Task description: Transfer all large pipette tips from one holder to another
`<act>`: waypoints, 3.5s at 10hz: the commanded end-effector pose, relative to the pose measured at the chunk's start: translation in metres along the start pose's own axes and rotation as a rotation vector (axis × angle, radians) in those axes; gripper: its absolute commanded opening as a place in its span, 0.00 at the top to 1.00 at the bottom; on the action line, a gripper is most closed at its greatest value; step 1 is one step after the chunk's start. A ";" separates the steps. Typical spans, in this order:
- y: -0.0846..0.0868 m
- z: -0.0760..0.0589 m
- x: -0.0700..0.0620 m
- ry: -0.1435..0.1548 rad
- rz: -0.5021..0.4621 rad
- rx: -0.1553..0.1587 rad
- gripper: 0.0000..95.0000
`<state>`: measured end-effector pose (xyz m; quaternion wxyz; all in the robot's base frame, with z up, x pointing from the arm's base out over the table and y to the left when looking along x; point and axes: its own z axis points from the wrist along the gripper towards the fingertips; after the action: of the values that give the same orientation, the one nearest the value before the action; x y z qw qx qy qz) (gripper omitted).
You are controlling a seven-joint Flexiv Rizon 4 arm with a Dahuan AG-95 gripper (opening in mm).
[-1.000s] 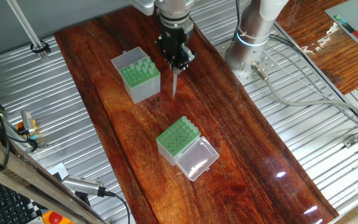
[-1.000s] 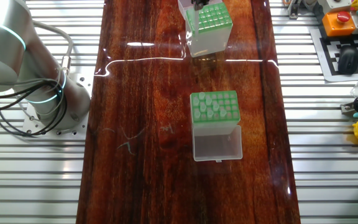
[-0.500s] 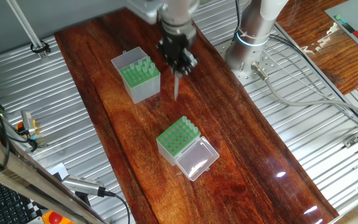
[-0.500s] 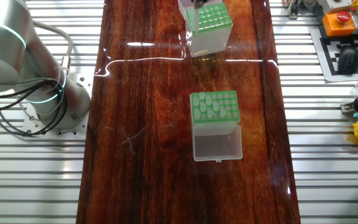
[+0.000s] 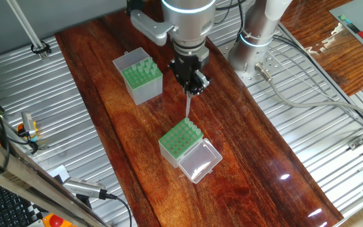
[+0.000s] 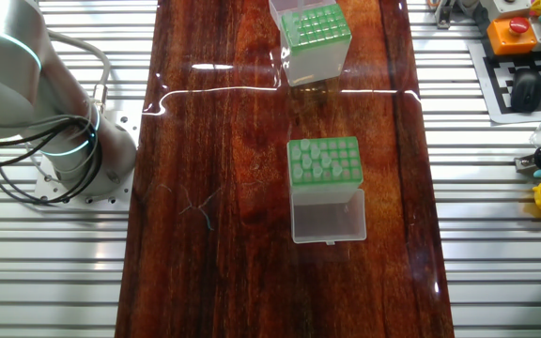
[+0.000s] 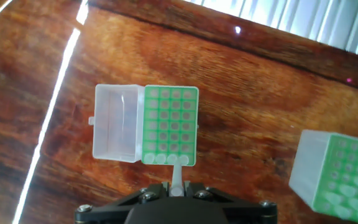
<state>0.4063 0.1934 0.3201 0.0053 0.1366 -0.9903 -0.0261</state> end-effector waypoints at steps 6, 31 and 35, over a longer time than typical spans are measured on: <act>0.000 0.000 0.000 0.007 -0.140 0.001 1.00; 0.052 0.035 -0.010 -0.001 -0.106 0.041 1.00; 0.052 0.038 -0.010 -0.004 -0.106 0.045 1.00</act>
<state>0.4014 0.2477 0.2843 -0.0007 0.1892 -0.9819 -0.0046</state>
